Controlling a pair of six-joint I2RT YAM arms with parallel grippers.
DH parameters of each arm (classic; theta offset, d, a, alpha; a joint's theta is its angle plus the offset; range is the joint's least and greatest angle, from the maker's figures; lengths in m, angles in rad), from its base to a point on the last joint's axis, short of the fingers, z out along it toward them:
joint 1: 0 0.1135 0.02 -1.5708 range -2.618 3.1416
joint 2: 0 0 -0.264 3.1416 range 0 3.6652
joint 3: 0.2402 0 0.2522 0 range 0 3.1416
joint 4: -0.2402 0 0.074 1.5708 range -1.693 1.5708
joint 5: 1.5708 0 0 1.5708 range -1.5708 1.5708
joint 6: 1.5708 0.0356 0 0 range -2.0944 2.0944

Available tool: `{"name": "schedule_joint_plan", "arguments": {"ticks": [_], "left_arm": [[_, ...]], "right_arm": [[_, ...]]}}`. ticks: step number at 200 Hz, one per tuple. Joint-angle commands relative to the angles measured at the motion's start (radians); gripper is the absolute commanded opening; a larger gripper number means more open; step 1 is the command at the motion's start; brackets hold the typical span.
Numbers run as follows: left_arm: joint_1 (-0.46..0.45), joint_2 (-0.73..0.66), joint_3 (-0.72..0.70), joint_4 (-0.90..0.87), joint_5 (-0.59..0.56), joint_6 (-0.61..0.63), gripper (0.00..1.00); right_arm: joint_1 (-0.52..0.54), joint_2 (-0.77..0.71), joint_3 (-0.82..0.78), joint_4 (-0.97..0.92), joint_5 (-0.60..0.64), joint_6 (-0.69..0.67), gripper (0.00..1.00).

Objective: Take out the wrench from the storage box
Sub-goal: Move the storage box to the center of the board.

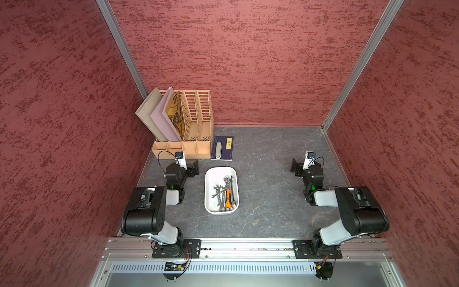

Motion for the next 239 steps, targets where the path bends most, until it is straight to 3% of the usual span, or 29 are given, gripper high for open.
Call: {"name": "schedule_joint_plan", "arguments": {"ticks": [1,36,50,79,97,119,156,200,239], "left_arm": [[-0.040,-0.080,0.057,-0.106,-0.187,-0.020,1.00],[-0.208,-0.194,0.100,-0.218,-0.473,0.059,1.00],[-0.260,-0.225,0.177,-0.355,-0.566,0.055,1.00],[-0.356,-0.298,0.308,-0.655,-0.601,-0.067,1.00],[-0.411,-0.359,0.365,-0.836,-0.597,-0.180,1.00],[-0.407,-0.433,0.437,-1.123,-0.452,-0.357,1.00],[-0.361,-0.477,0.460,-1.410,-0.248,-0.501,1.00],[-0.308,-0.467,0.421,-1.525,0.030,-0.612,1.00],[-0.321,-0.424,0.379,-1.545,0.236,-0.659,1.00]], "right_arm": [[0.003,-0.125,0.014,-0.095,0.039,0.013,0.98],[0.010,-0.277,0.149,-0.514,0.049,0.142,0.98],[0.035,-0.296,0.215,-0.669,0.084,0.166,0.98],[0.130,-0.319,0.286,-0.821,0.083,0.204,0.98],[0.207,-0.302,0.348,-0.930,-0.044,0.242,0.98],[0.359,-0.222,0.434,-1.058,-0.117,0.247,0.98],[0.562,-0.030,0.585,-1.207,-0.162,0.271,0.98],[0.713,0.062,0.683,-1.253,-0.279,0.314,0.98],[0.770,0.097,0.680,-1.161,-0.441,0.411,0.83]]}}
